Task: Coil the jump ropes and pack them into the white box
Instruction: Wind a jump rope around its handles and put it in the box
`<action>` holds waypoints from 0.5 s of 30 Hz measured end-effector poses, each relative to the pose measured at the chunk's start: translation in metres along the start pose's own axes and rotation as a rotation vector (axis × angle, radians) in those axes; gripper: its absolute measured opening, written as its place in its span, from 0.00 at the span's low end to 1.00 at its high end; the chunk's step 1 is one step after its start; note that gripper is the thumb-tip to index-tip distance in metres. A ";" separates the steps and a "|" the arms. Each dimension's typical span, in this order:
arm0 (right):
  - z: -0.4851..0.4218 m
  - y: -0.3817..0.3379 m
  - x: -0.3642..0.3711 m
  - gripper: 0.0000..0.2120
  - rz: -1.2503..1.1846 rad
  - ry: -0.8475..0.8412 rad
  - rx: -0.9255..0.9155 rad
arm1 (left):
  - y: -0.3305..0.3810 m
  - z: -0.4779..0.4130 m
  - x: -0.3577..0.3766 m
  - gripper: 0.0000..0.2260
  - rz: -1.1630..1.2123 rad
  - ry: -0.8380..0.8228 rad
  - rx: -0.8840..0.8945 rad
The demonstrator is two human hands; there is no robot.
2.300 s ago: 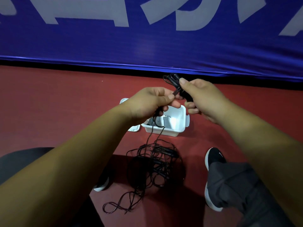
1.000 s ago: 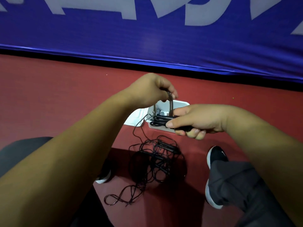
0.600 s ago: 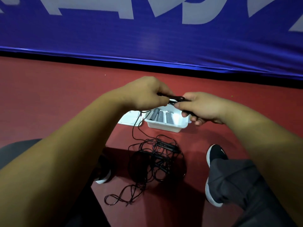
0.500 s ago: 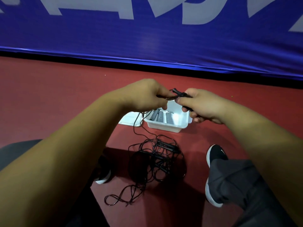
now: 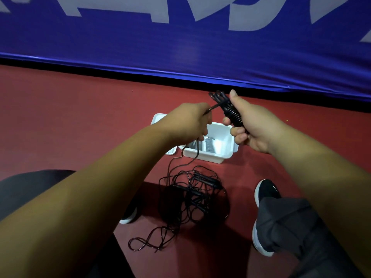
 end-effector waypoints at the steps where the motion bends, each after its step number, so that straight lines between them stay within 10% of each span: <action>1: -0.001 0.000 -0.001 0.23 -0.026 -0.003 0.014 | 0.000 0.000 -0.001 0.10 0.030 0.015 0.044; 7: 0.000 -0.008 -0.003 0.17 -0.093 0.014 -0.010 | 0.000 0.001 -0.004 0.18 0.513 -0.038 0.102; 15: 0.010 -0.018 0.000 0.12 -0.097 -0.103 -0.054 | -0.011 0.000 -0.014 0.07 0.078 -0.145 0.113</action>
Point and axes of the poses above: each hand's wrist, its own z-axis away from the middle knuckle, its own x-axis out of the palm, y = z × x, the point moved 5 cm from there along -z, towards the middle knuckle, and after that the axes turned 9 degrees about z, right-handed, at the moved point
